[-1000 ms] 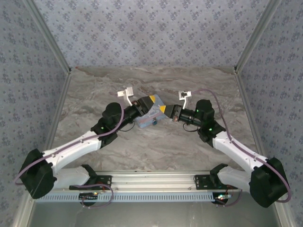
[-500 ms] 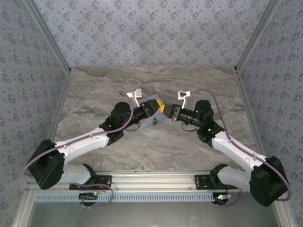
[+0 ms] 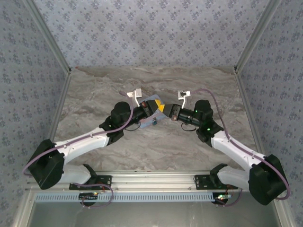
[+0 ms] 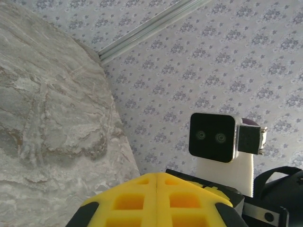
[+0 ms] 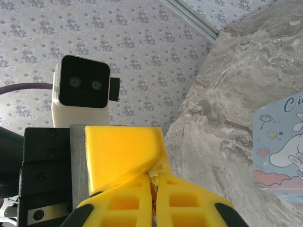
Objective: Unlock the padlock with the key
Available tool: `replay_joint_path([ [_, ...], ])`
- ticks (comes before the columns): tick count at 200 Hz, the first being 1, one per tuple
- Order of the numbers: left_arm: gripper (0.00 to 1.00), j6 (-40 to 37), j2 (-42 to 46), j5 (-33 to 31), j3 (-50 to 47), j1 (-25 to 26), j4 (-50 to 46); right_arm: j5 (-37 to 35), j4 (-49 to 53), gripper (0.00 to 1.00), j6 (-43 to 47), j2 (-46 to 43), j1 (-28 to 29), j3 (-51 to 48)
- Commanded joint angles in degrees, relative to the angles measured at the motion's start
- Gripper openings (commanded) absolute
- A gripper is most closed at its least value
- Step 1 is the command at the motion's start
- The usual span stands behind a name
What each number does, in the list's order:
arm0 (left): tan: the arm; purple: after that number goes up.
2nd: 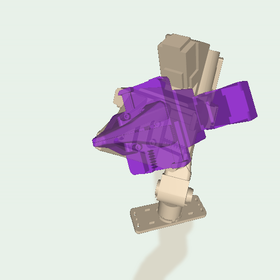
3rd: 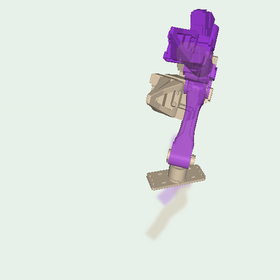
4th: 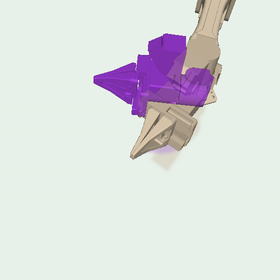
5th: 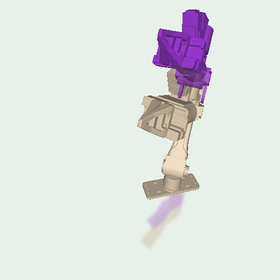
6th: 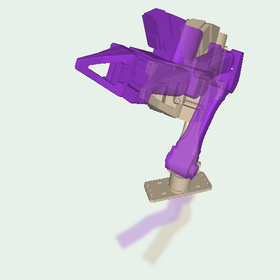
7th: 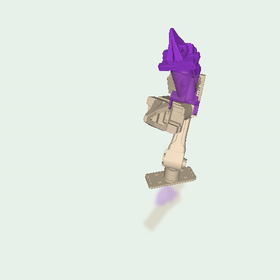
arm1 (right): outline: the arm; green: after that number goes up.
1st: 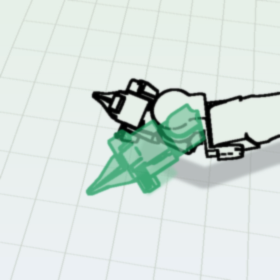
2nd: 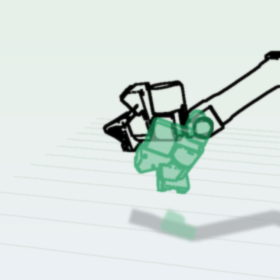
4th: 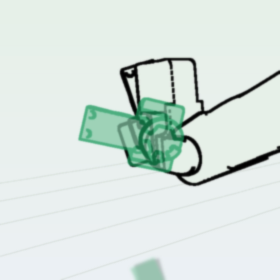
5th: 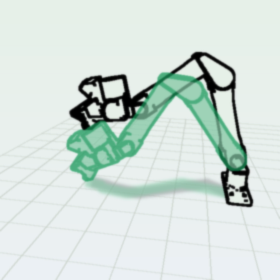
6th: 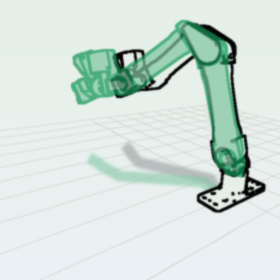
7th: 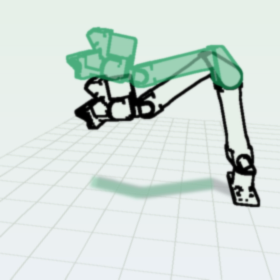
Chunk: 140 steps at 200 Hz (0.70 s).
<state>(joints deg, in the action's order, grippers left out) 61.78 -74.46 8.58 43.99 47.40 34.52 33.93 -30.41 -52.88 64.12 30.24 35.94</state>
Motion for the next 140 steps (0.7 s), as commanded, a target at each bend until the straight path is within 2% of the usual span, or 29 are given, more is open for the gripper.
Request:
replay_joint_path([
  [1, 0.00, -1.91, 1.65, 0.30, 2.33, 0.51, 0.14, 2.45, -4.16, 0.15, -3.14, -0.04, -1.62, -1.96],
  [44, 0.00, -2.63, 2.63, -0.42, 2.33, 0.51, -1.37, 5.18, -5.97, 0.26, -4.29, -0.66, -3.17, -3.08],
  [95, 0.00, -2.69, 2.67, -0.71, 2.42, 0.44, -1.56, 5.16, -6.39, 0.30, -3.95, -0.14, -2.99, -2.64],
  [140, 0.00, -2.63, 2.58, -0.75, 2.33, 0.52, -1.56, 5.27, -6.46, 0.30, -3.96, 0.56, -2.13, -1.55],
])
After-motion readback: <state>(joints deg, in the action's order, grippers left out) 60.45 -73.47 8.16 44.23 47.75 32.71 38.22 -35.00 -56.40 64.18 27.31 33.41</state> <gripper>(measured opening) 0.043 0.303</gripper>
